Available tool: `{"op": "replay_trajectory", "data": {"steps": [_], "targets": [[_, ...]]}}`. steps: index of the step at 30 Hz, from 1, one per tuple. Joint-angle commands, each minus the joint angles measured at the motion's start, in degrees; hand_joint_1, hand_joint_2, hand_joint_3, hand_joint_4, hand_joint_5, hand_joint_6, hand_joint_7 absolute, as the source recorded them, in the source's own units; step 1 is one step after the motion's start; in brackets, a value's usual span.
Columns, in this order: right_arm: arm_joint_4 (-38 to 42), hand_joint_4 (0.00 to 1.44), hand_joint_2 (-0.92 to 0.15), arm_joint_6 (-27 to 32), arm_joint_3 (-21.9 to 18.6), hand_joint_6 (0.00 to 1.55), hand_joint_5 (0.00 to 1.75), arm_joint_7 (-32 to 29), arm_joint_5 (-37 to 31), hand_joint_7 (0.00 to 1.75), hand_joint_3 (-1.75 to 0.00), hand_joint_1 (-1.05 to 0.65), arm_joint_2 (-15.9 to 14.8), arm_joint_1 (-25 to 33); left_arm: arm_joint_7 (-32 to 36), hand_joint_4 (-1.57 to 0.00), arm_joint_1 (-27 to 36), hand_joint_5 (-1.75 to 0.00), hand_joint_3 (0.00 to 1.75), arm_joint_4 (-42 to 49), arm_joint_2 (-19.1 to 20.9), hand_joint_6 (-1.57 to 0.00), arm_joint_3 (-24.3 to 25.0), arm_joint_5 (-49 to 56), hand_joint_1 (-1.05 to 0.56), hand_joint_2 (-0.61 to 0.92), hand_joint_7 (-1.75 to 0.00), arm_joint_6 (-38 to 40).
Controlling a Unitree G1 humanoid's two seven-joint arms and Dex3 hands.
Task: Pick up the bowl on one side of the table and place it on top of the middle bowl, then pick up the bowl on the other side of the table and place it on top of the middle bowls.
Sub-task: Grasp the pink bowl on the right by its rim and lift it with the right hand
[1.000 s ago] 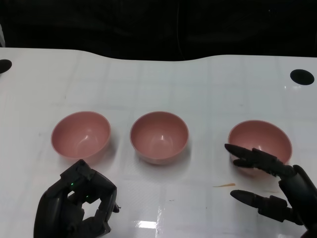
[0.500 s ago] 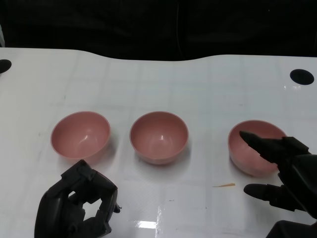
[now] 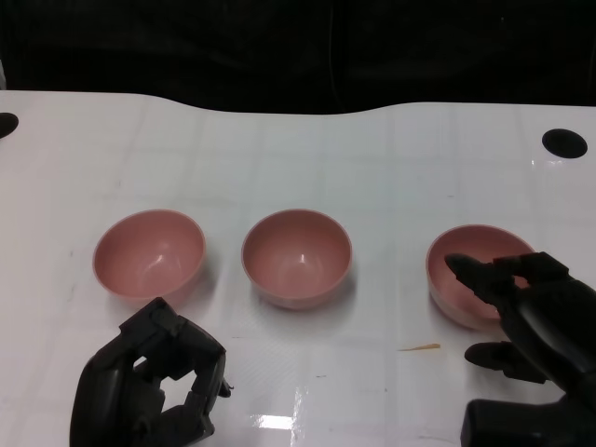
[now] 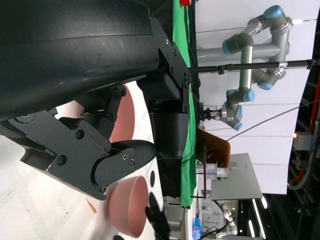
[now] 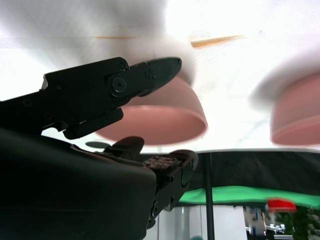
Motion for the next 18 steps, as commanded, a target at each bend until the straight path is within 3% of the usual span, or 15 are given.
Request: {"op": "replay_trajectory", "data": {"steps": [1, 6, 9, 12, 13, 14, 15, 16, 18], "targets": [[5.0, 0.19, -0.92, 1.4, 2.1, 0.32, 0.41, -2.1, -0.7, 0.02, -0.05, -0.54, -1.0, -3.4, 0.9, -0.74, 0.0, -1.70, 1.01, -0.3, 0.1, -0.73, 0.3, 0.3, -0.17, 0.59, -1.46, 0.0], [14.3, 0.33, -0.92, 1.9, 5.3, 0.45, 0.43, -7.1, -0.1, 0.07, -0.04, -0.43, 0.1, -8.4, 1.3, -0.75, 0.0, -1.70, 1.01, -0.3, 0.0, -0.73, 0.2, 0.7, -0.15, 0.60, -1.46, -0.1], [18.6, 0.52, -0.92, 1.1, 6.6, 0.57, 0.45, -10.0, 0.7, 0.08, -0.02, -0.36, 0.6, -10.7, 1.4, -0.75, 0.1, -1.71, 1.03, -0.4, -0.1, -0.73, 0.1, 0.7, -0.15, 0.59, -1.47, -0.1], [21.2, 0.56, -0.92, -0.6, 7.5, 0.59, 0.44, -12.8, 1.8, 0.08, -0.02, -0.35, 0.6, -12.2, 1.4, -0.75, 0.1, -1.71, 1.04, -0.4, -0.1, -0.73, 0.1, 0.5, -0.15, 0.58, -1.48, 0.0], [22.5, 0.75, -0.90, -2.1, 7.9, 0.85, 1.17, -14.6, 2.1, 0.59, -0.17, -0.22, 0.7, -13.1, 1.3, -0.75, 0.1, -1.70, 1.01, -0.4, -0.1, -0.73, 0.1, 0.4, -0.16, 0.59, -1.46, 0.0], [23.3, 0.83, -0.84, -3.2, 8.2, 0.81, 1.45, -15.9, 2.4, 1.10, -0.31, -0.17, 0.8, -13.8, 1.3, -0.75, 0.1, -1.70, 1.00, -0.3, -0.1, -0.73, 0.1, 0.4, -0.16, 0.59, -1.46, 0.0], [24.0, 0.89, -0.71, -3.9, 8.5, 0.77, 1.62, -17.1, 2.5, 1.48, -0.58, -0.15, 0.9, -14.4, 1.2, -0.75, 0.1, -1.70, 0.98, -0.3, -0.1, -0.73, 0.0, 0.3, -0.17, 0.60, -1.45, 0.0], [24.4, 0.91, -0.65, -4.3, 8.9, 0.75, 1.68, -17.8, 2.6, 1.61, -0.72, -0.14, 0.9, -14.8, 1.2, -0.75, 0.1, -1.70, 0.96, -0.4, -0.1, -0.73, 0.0, 0.3, -0.17, 0.61, -1.45, 0.0], [25.1, 0.92, -0.58, -5.2, 9.4, 0.74, 1.73, -18.9, 3.1, 1.71, -0.87, -0.13, 0.8, -15.3, 1.2, -0.75, 0.2, -1.70, 0.95, -0.5, 0.0, -0.73, 0.0, 0.4, -0.17, 0.62, -1.45, 0.1]]}}
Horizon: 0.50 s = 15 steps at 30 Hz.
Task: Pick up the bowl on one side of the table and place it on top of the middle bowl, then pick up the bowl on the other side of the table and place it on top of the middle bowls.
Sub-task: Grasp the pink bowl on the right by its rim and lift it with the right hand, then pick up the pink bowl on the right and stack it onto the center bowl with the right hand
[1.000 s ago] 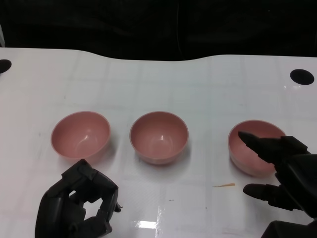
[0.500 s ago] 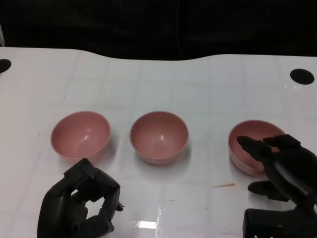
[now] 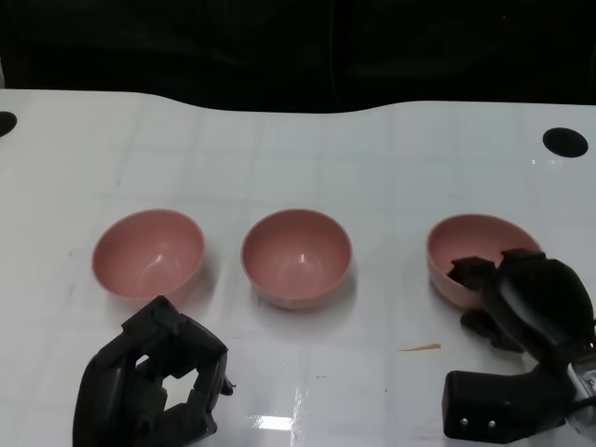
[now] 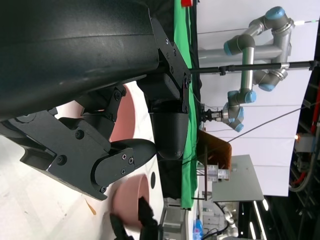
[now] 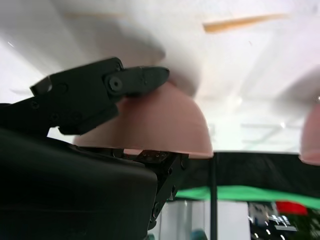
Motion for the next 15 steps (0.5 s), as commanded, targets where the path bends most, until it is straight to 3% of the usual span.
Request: {"op": "replay_trajectory", "data": {"steps": [1, 3, 6, 10, 15], "targets": [[1.5, 0.93, -0.53, -1.6, 0.7, 0.73, 1.74, -2.3, 1.5, 1.73, -0.95, -0.12, -0.4, -1.4, 0.4, -0.75, 0.3, -1.70, 0.94, -0.4, 0.3, -0.73, 0.2, -0.1, -0.17, 0.63, -1.45, 0.1], [1.9, 0.94, -0.44, -3.6, 0.7, 0.73, 1.74, -3.7, 2.4, 1.74, -1.08, -0.12, -0.3, -1.9, 0.4, -0.75, 0.3, -1.71, 0.95, -0.6, 0.3, -0.73, 0.1, -0.4, -0.16, 0.63, -1.45, 0.2], [1.5, 0.94, -0.40, -4.5, 1.0, 0.72, 1.75, -4.6, 2.8, 1.75, -1.16, -0.13, -0.4, -2.4, 0.3, -0.75, 0.3, -1.71, 0.96, -0.4, 0.2, -0.73, 0.2, -0.4, -0.16, 0.62, -1.45, 0.1], [1.3, 0.94, -0.39, -4.5, 1.4, 0.72, 1.75, -4.8, 3.0, 1.75, -1.17, -0.14, -0.6, -2.6, 0.3, -0.75, 0.3, -1.70, 0.98, -0.3, 0.2, -0.73, 0.2, -0.4, -0.15, 0.61, -1.46, -0.1], [-7.1, 0.96, -0.40, -8.9, 0.5, 0.72, 1.75, -6.1, 4.3, 1.75, -1.09, -0.13, -0.8, -3.5, 0.4, -0.74, 0.5, -1.69, 0.92, 0.1, -0.1, -0.73, 0.0, -0.3, -0.18, 0.63, -1.44, -0.2]]}}
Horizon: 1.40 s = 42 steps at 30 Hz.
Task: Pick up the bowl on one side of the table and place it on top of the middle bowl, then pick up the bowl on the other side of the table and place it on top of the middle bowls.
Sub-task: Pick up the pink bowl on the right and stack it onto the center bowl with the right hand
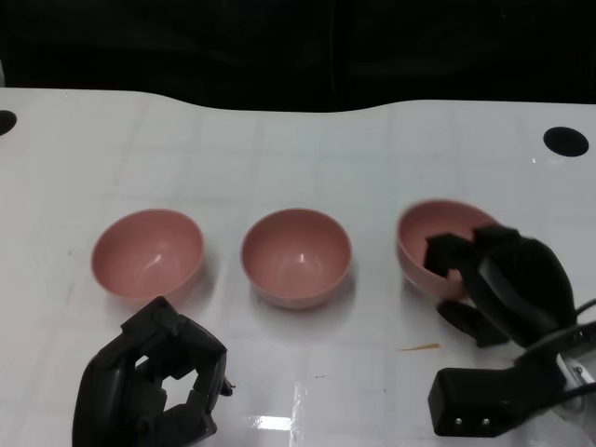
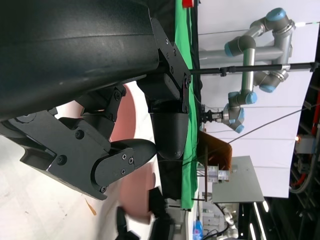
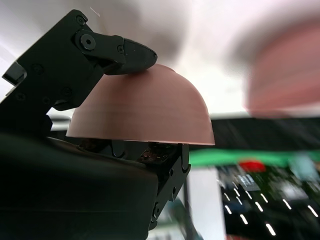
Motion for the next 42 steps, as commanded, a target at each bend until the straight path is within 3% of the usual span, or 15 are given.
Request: {"op": "replay_trajectory", "data": {"steps": [1, 4, 8, 14, 21, 23, 24, 25, 26, 28, 31, 32, 34, 37, 42], "targets": [[-3.3, 0.96, -0.40, -1.3, -1.1, 0.72, 1.75, -0.8, 1.4, 1.75, -1.09, -0.13, -0.8, -1.6, 0.4, -0.75, 0.3, -1.69, 0.91, 0.1, 0.0, -0.73, 0.2, -0.2, -0.18, 0.64, -1.44, -0.2], [-7.6, 0.98, -0.28, -2.8, -0.9, 0.73, 1.75, 0.3, 2.2, 1.75, -1.27, -0.14, 0.2, -3.0, 0.5, -0.75, 0.1, -1.69, 0.89, 0.2, -0.2, -0.73, 0.2, -0.1, -0.18, 0.65, -1.44, -0.1], [-10.1, 1.00, -0.19, -4.4, -0.5, 0.74, 1.75, 3.1, 3.8, 1.75, -1.35, -0.13, 1.5, -4.3, 0.7, -0.75, -0.1, -1.69, 0.88, 0.4, -0.4, -0.73, 0.2, 0.0, -0.18, 0.65, -1.44, 0.1], [-11.3, 1.00, -0.18, -4.7, -0.8, 0.76, 1.75, 5.4, 4.6, 1.75, -1.39, -0.14, 2.1, -4.2, 0.9, -0.76, 0.1, -1.68, 0.88, 0.2, -0.6, -0.73, 0.1, 0.4, -0.17, 0.65, -1.45, 0.2], [-4.0, 0.98, -0.27, -7.5, 4.2, 0.73, 1.75, 5.7, 2.4, 1.74, -1.39, -0.19, 7.4, -11.2, 0.4, -0.75, 1.1, -1.66, 0.78, -0.6, -0.7, -0.74, -0.5, 0.4, -0.20, 0.70, -1.41, -0.7], [-1.4, 0.97, -0.30, -7.5, 5.3, 0.85, 1.75, 5.2, 1.2, 1.03, -1.28, -0.22, 7.9, -13.0, 0.8, -0.76, 1.2, -1.66, 0.76, -0.7, -0.9, -0.75, -0.6, 0.9, -0.21, 0.70, -1.42, -0.7], [-0.1, 0.97, -0.32, -7.4, 5.8, 0.91, 1.75, 5.3, 0.7, 0.80, -1.25, -0.22, 8.1, -13.9, 1.0, -0.76, 1.2, -1.66, 0.76, -0.9, -0.9, -0.75, -0.6, 1.1, -0.21, 0.70, -1.42, -0.7], [0.8, 0.96, -0.32, -7.4, 6.1, 1.02, 1.75, 5.3, 0.4, 0.70, -1.23, -0.23, 8.3, -14.5, 1.1, -0.76, 1.3, -1.66, 0.77, -1.0, -1.0, -0.75, -0.7, 1.2, -0.19, 0.70, -1.42, -0.7], [2.5, 0.96, -0.31, -7.6, 6.5, 1.06, 1.75, 5.1, 0.2, 0.73, -1.23, -0.23, 8.7, -15.4, 1.3, -0.77, 1.4, -1.66, 0.77, -1.3, -1.0, -0.75, -0.8, 1.6, -0.19, 0.70, -1.42, -0.6], [5.2, 0.97, -0.25, -8.2, 7.1, 0.98, 1.75, 4.3, -0.1, 1.15, -1.26, -0.23, 9.3, -16.9, 1.5, -0.76, 1.5, -1.65, 0.79, -1.5, -1.1, -0.74, -0.9, 2.0, -0.18, 0.70, -1.43, -0.7], [7.8, 0.97, -0.24, -8.6, 8.0, 0.95, 1.75, 4.1, -0.3, 1.27, -1.27, -0.23, 9.8, -18.3, 1.4, -0.76, 1.5, -1.65, 0.81, -1.5, -1.1, -0.73, -1.0, 2.0, -0.17, 0.70, -1.44, -0.8], [8.8, 0.96, -0.25, -8.6, 8.4, 0.84, 1.75, 4.4, -0.5, 1.54, -1.26, -0.24, 10.0, -18.8, 1.3, -0.76, 1.5, -1.65, 0.87, -1.3, -1.1, -0.73, -1.1, 2.0, -0.16, 0.66, -1.44, -0.9], [10.6, 0.93, -0.27, -8.3, 9.4, 0.76, 1.75, 5.4, -1.0, 1.70, -1.23, -0.24, 10.3, -19.8, 1.4, -0.77, 1.6, -1.65, 0.92, -1.4, -1.1, -0.73, -1.2, 2.1, -0.16, 0.63, -1.44, -0.9], [12.2, 0.90, -0.32, -7.5, 10.9, 0.78, 1.75, 4.7, -2.3, 1.56, -1.11, -0.24, 10.5, -20.7, 1.9, -0.76, 1.7, -1.65, 0.95, -1.4, -1.3, -0.72, -1.2, 2.8, -0.16, 0.61, -1.44, -1.1], [16.5, 0.93, -0.38, -8.6, 12.5, 0.77, 1.75, 4.3, -2.3, 1.65, -1.14, -0.22, 11.2, -21.5, 1.8, -0.76, 1.9, -1.65, 0.89, -1.8, -1.3, -0.72, -1.7, 2.4, -0.18, 0.64, -1.43, -0.6]]}}
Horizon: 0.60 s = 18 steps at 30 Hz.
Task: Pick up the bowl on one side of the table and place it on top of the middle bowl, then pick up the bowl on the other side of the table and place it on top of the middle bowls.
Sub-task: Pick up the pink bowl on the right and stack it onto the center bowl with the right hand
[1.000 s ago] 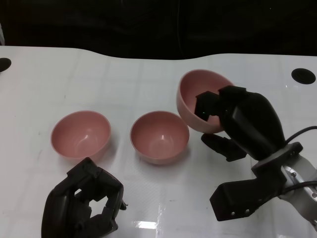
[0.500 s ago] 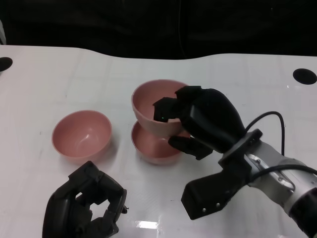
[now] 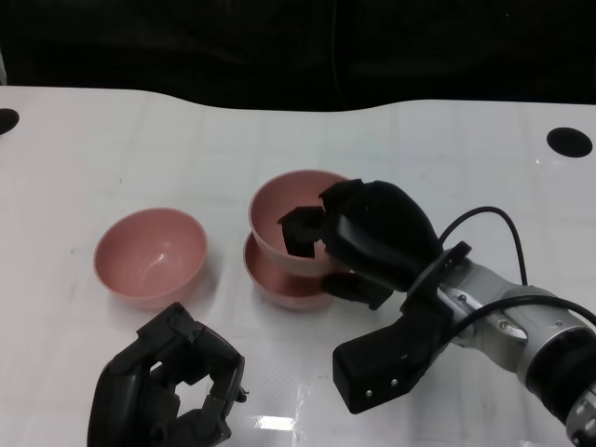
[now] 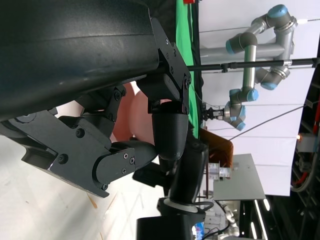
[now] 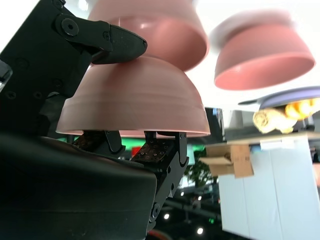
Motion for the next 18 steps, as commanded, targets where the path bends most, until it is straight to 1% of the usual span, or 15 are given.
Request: {"op": "replay_trajectory", "data": {"steps": [1, 3, 5, 7, 8, 9, 10, 11, 12, 13, 14, 15, 16, 18], "targets": [[2.4, 0.93, -0.38, -1.4, 0.5, 0.76, 1.75, 0.0, 0.8, 1.69, -1.16, -0.22, 0.0, -1.6, 0.5, -0.76, 0.4, -1.65, 0.89, -0.6, 0.3, -0.72, -0.1, -0.2, -0.17, 0.65, -1.43, -0.2], [3.8, 0.92, -0.40, -2.6, 0.7, 0.73, 1.75, 0.1, 1.3, 1.72, -1.18, -0.22, 0.3, -1.8, 0.5, -0.76, 0.4, -1.64, 0.89, -0.6, 0.3, -0.72, -0.3, -0.3, -0.15, 0.65, -1.43, -0.1], [5.1, 0.91, -0.42, -3.3, 0.7, 0.73, 1.75, 0.1, 1.6, 1.67, -1.14, -0.22, 0.7, -2.0, 0.6, -0.76, 0.2, -1.64, 0.92, -0.4, 0.2, -0.73, -0.4, -0.2, -0.14, 0.63, -1.42, 0.0], [6.2, 0.90, -0.44, -3.9, 0.2, 0.73, 1.75, 1.3, 3.0, 1.65, -1.12, -0.21, 1.5, -2.0, 0.6, -0.76, 0.2, -1.64, 0.94, -0.3, 0.3, -0.73, -0.5, -0.3, -0.15, 0.62, -1.42, -0.1], [6.6, 0.89, -0.45, -4.2, 0.0, 0.75, 1.75, 1.8, 3.7, 1.55, -1.12, -0.21, 1.8, -2.0, 0.6, -0.76, 0.2, -1.64, 0.95, -0.3, 0.3, -0.73, -0.5, -0.3, -0.15, 0.62, -1.42, 0.0], [6.9, 0.85, -0.45, -4.4, -0.1, 0.79, 1.75, 2.2, 4.1, 1.35, -1.10, -0.20, 2.0, -2.0, 0.6, -0.76, 0.3, -1.64, 0.96, -0.4, 0.3, -0.73, -0.5, -0.2, -0.15, 0.61, -1.43, 0.0], [7.2, 0.83, -0.46, -4.6, -0.1, 0.81, 1.75, 2.3, 4.4, 1.27, -1.09, -0.20, 2.1, -2.1, 0.7, -0.76, 0.3, -1.64, 0.96, -0.4, 0.3, -0.73, -0.6, -0.2, -0.15, 0.61, -1.43, 0.0], [6.9, 0.82, -0.46, -3.0, 0.1, 0.82, 1.75, 6.6, 4.8, 1.23, -1.09, -0.20, 2.0, -2.5, 0.7, -0.76, 0.3, -1.65, 0.96, -0.4, 0.3, -0.73, -0.6, -0.2, -0.15, 0.61, -1.43, -0.1], [6.4, 0.59, -0.65, -1.4, 0.2, 0.62, 1.16, 10.8, 5.4, 0.77, -0.77, -0.34, 2.0, -2.8, 0.8, -0.76, 0.3, -1.64, 0.97, -0.4, 0.2, -0.73, -0.7, -0.1, -0.15, 0.60, -1.43, -0.1], [5.8, 0.50, -0.77, 0.2, 0.2, 0.56, 0.83, 14.8, 5.8, 0.49, -0.54, -0.40, 2.0, -2.9, 0.8, -0.76, 0.3, -1.64, 0.97, -0.4, 0.1, -0.73, -0.8, -0.2, -0.15, 0.60, -1.43, -0.1], [5.1, 0.40, -0.86, 1.6, 0.2, 0.47, 0.54, 17.7, 6.2, 0.24, -0.35, -0.51, 2.0, -2.9, 0.7, -0.77, 0.3, -1.63, 0.96, -0.3, 0.1, -0.73, -0.8, -0.4, -0.15, 0.60, -1.42, -0.1], [4.4, 0.36, -0.89, 2.4, 0.1, 0.43, 0.42, 19.1, 6.4, 0.14, -0.28, -0.56, 2.0, -2.7, 0.6, -0.77, 0.3, -1.63, 0.96, -0.3, 0.1, -0.74, -0.9, -0.6, -0.15, 0.60, -1.41, -0.1], [3.7, 0.33, -0.90, 3.0, 0.1, 0.41, 0.35, 20.0, 6.5, 0.09, -0.24, -0.59, 1.9, -2.5, 0.5, -0.77, 0.3, -1.63, 0.95, -0.2, 0.1, -0.74, -0.9, -0.7, -0.15, 0.61, -1.40, -0.3], [2.7, 0.31, -0.92, 3.7, 0.1, 0.39, 0.30, 20.8, 6.5, 0.04, -0.24, -0.65, 1.7, -2.1, 0.5, -0.77, 0.3, -1.62, 0.92, -0.1, 0.1, -0.74, -0.9, -0.8, -0.16, 0.62, -1.39, -0.4]]}}
